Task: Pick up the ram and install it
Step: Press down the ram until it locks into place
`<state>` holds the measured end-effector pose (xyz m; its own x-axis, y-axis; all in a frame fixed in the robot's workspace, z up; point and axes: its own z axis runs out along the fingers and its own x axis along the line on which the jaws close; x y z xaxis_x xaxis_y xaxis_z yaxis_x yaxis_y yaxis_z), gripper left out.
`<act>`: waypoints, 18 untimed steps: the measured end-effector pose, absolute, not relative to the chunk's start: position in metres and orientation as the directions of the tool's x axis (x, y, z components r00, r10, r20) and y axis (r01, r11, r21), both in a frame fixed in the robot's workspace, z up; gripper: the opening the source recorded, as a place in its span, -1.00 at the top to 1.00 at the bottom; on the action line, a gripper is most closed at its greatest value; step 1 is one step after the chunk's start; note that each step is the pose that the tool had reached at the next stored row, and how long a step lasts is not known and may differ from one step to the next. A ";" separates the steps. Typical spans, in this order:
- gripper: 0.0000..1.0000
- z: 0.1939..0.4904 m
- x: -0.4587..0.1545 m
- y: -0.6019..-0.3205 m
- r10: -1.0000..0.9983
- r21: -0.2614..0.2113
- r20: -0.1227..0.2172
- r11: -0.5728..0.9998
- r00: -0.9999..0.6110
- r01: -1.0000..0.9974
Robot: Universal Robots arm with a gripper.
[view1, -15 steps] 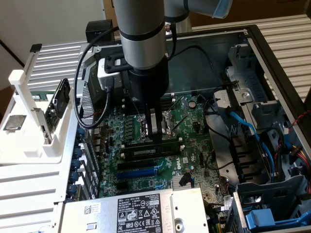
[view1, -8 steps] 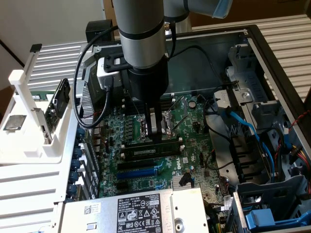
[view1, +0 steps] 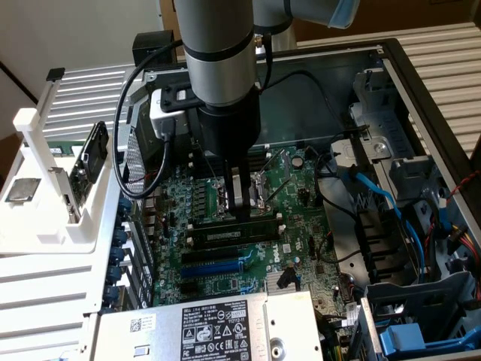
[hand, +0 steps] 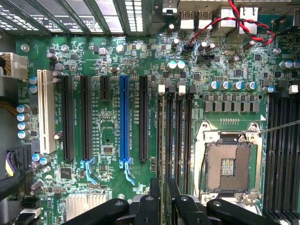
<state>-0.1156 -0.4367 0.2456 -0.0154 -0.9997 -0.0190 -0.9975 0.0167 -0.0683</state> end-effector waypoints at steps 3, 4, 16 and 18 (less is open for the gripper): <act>0.76 0.246 -0.116 -0.437 -1.000 -0.068 -0.019 0.017 -0.015 -0.998; 0.80 0.246 -0.116 -0.437 -1.000 -0.068 -0.019 0.017 -0.015 -0.998; 0.80 0.246 -0.117 -0.435 -1.000 -0.072 -0.019 0.017 -0.015 -0.997; 0.80 0.245 -0.119 -0.435 -1.000 -0.073 -0.019 0.017 -0.015 -0.997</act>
<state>-0.1189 -0.4347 0.2453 -0.0153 -0.9997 -0.0188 -0.9972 0.0167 -0.0732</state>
